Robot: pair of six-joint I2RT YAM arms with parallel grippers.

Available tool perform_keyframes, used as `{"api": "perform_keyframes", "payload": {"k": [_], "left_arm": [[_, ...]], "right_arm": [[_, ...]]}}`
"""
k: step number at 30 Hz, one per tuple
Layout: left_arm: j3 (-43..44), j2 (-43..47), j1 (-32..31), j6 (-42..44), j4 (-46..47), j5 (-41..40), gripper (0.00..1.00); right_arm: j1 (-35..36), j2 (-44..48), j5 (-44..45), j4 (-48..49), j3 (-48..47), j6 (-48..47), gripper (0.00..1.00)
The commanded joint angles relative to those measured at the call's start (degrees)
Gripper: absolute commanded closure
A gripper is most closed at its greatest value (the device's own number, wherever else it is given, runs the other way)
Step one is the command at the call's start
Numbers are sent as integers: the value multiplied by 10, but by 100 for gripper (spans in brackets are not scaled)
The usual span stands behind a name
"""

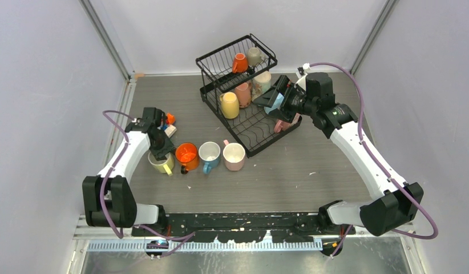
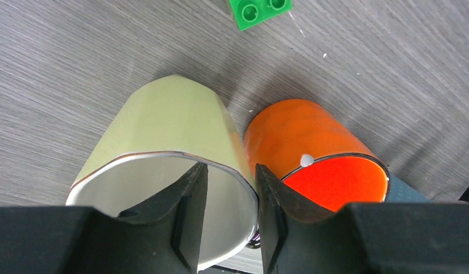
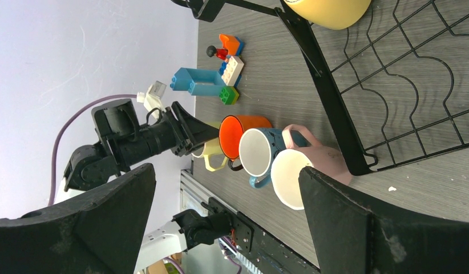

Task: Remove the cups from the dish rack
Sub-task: Place the cup at the center of the board, then unload the cup from the dish rack.

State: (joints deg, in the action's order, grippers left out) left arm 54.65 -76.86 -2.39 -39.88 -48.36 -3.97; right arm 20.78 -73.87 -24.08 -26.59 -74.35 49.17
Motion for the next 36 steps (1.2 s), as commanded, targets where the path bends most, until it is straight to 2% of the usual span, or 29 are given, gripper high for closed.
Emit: {"api": "perform_keyframes", "payload": {"k": [1,10,22,26,36], "left_arm": [[32,32,5,5,1,8,60],[73,72,5,17,-20,37,43],[115,133,3,54,-17,178,11],[131,139,-20,63,-17,218,2],[147,140,-115,85,-9,243,0]], "right_arm": [[-1,0,-1,23,-6,-7,0],[0,-8,12,18,-10,-12,0],[-1,-30,115,-57,-56,-59,0],[-1,-34,154,-82,-69,-71,0],[-5,-59,305,-168,-101,-114,0]]}}
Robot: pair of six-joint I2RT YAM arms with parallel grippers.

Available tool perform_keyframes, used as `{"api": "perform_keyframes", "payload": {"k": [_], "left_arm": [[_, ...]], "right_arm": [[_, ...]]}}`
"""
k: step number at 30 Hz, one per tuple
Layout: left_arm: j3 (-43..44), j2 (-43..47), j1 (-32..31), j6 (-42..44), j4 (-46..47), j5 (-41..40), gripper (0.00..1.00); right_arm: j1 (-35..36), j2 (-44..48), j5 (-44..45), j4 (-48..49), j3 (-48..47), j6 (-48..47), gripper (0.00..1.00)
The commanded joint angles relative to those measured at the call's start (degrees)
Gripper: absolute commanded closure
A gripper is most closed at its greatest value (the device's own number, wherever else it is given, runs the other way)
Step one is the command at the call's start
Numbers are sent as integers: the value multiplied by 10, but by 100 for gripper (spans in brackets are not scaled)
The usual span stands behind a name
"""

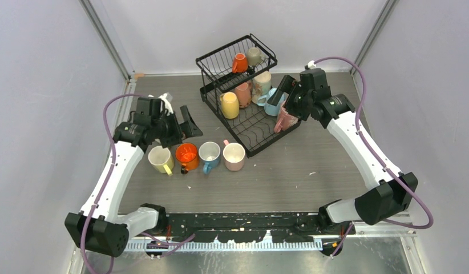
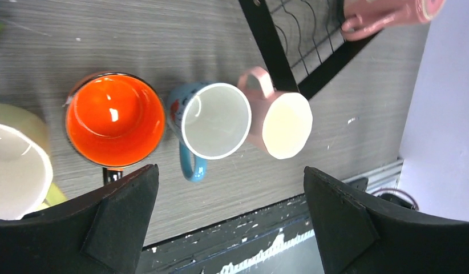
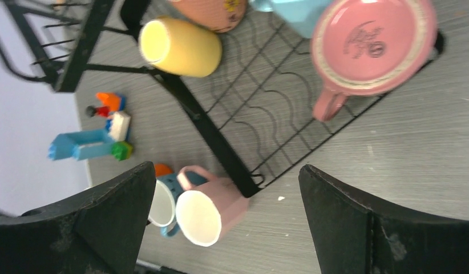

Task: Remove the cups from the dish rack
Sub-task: Unload the cup from the dish rack.

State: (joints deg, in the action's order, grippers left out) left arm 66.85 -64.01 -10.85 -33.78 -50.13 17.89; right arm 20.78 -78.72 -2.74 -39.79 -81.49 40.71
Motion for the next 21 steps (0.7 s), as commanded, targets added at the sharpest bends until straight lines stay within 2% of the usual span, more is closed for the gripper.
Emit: {"api": "perform_keyframes", "payload": {"k": [1,7,21], "left_arm": [[26,11,-39,28,8,25,0],[12,11,-81,25,32,33,0],[-6,4,-89,22,58,58,0]], "right_arm": [[-8,-15,105,-41,-33,-33,0],[-37,-54,131,-47,-41,-45,0],[-63,-148,185,-43,-78,-55,0]]}}
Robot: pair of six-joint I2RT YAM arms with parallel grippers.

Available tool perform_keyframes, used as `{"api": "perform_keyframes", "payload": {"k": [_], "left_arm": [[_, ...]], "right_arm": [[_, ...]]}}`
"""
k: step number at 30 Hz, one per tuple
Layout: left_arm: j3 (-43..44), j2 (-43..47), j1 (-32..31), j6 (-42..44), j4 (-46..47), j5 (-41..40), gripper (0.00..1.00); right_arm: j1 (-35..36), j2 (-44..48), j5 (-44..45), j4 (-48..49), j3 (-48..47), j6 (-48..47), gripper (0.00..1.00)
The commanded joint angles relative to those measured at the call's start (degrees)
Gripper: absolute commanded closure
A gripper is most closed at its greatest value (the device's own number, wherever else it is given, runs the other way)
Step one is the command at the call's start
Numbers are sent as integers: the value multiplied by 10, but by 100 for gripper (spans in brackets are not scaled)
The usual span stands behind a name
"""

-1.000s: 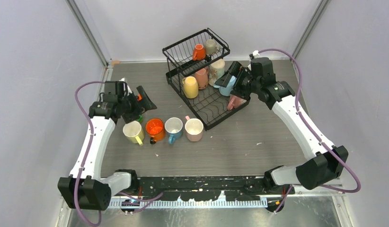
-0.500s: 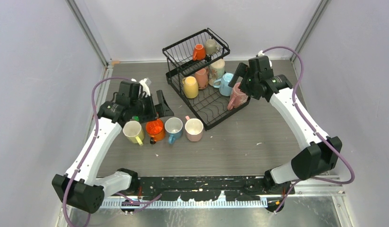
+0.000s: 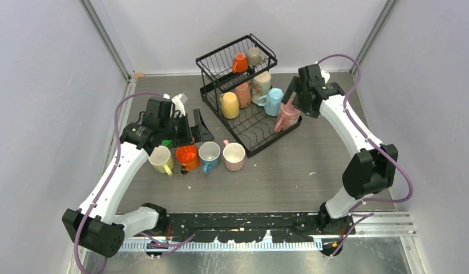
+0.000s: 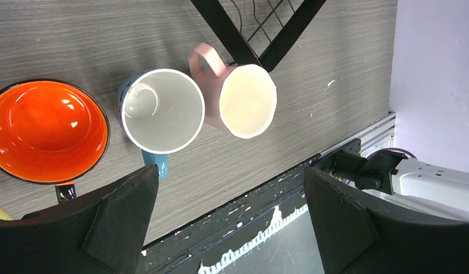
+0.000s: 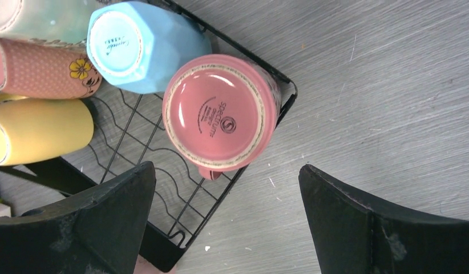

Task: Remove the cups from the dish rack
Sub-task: Unload the cup from the dish rack.

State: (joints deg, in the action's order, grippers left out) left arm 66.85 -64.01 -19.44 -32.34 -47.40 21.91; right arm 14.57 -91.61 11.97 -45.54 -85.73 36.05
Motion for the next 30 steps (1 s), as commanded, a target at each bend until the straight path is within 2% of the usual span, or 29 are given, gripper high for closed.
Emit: {"api": "perform_keyframes", "payload": {"k": [1,5,12,25,30], "left_arm": [[-7,3,-3,7,31,18,0],[-10,6,-3,9,29,16,0],[-18,7,-3,9,28,14,0],[-21,3,-3,7,29,16,0],[-26,3,-4,5,32,17,0]], "right_arm": [[-1,-28,44,13,-42,-12,0],[-8,-63,60,11,-75,-26,0],[-46,-101,24,24,-103,-20,0],[-49,-148,1,22,-122,-2,0],[-49,-141,0,24,-104,7,7]]}}
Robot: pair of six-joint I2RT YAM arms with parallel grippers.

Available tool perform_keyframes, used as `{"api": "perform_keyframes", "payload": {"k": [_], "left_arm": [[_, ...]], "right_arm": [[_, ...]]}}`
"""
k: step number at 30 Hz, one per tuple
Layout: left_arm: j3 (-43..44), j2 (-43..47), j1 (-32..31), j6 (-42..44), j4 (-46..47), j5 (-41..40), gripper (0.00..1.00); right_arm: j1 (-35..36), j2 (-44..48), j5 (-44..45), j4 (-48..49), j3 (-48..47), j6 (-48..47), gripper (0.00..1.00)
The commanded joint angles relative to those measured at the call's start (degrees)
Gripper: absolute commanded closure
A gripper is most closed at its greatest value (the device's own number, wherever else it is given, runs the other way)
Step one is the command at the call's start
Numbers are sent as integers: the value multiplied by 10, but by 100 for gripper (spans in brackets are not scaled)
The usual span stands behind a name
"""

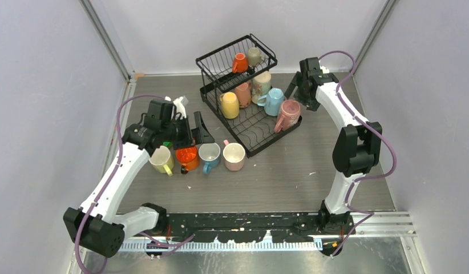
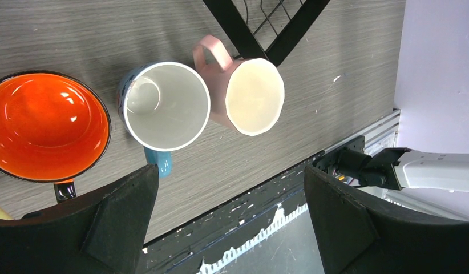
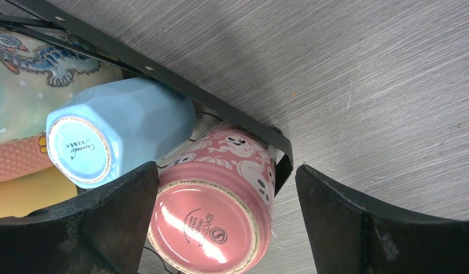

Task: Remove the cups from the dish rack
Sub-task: Unload the cup from the dish rack.

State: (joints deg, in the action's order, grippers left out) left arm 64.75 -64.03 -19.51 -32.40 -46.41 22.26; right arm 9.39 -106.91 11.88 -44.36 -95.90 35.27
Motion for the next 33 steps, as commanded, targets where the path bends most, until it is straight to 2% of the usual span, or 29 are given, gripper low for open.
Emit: {"api": "perform_keyframes", "payload": {"k": [1,5,12,33], "left_arm": [[-5,3,-4,6,22,14,0],[-10,2,-4,3,26,15,0],[-14,0,-4,2,30,18,0],[-20,-3,-5,0,32,15,0]], "right_arm": [[2,14,1,12,1,16,9],[2,22,1,11,13,20,22],[12,31,-9,13,23,23,32],[83,10,-29,20,8,24,34]]}}
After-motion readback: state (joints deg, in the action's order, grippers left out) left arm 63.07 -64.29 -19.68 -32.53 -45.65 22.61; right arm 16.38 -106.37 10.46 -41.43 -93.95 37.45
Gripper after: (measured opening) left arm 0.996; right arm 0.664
